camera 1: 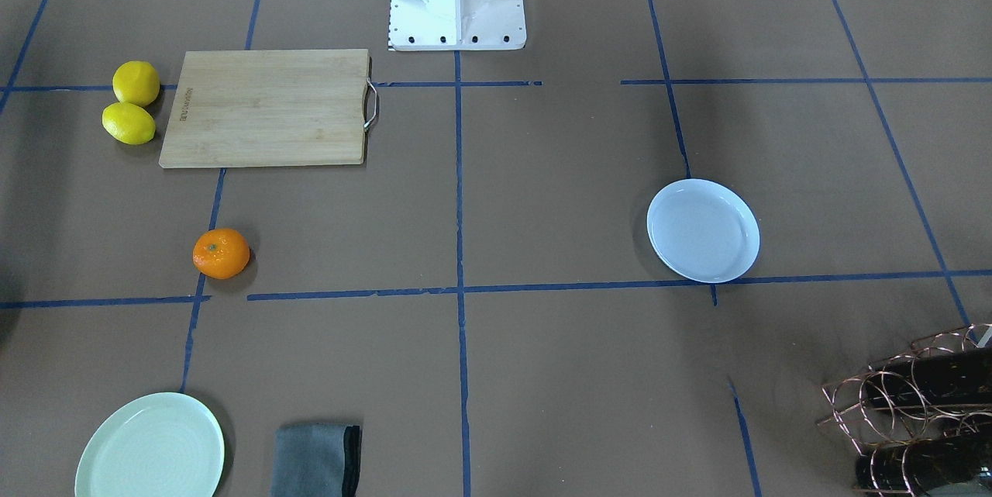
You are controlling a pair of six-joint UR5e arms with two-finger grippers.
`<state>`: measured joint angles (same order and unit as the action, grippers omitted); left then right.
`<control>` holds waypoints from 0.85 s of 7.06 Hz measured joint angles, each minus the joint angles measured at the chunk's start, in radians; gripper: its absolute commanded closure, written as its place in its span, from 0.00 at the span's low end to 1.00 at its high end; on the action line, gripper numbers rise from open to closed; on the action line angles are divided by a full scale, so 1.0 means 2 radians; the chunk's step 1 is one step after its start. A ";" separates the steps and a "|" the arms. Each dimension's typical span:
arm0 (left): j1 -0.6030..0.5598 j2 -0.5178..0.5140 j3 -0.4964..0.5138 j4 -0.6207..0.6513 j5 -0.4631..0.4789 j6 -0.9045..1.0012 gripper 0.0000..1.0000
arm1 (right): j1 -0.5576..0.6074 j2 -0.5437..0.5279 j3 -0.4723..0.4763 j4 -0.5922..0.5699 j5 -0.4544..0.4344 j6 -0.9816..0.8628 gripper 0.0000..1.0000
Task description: Pick orange to plate
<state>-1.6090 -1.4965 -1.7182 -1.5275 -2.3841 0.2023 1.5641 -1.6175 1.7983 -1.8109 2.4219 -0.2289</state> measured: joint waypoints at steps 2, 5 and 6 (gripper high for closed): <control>0.025 0.016 -0.002 -0.065 -0.059 -0.013 0.00 | 0.000 -0.006 -0.004 0.017 0.006 0.000 0.00; 0.174 0.010 0.007 -0.249 -0.064 -0.250 0.00 | -0.001 -0.011 -0.006 0.030 0.057 0.000 0.00; 0.233 -0.005 0.015 -0.306 -0.031 -0.356 0.05 | -0.003 -0.012 -0.006 0.042 0.062 -0.001 0.00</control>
<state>-1.1422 -1.5057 -1.6888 -2.1389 -2.4462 -0.5104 1.5576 -1.6407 1.7869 -1.7274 2.5455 -0.2317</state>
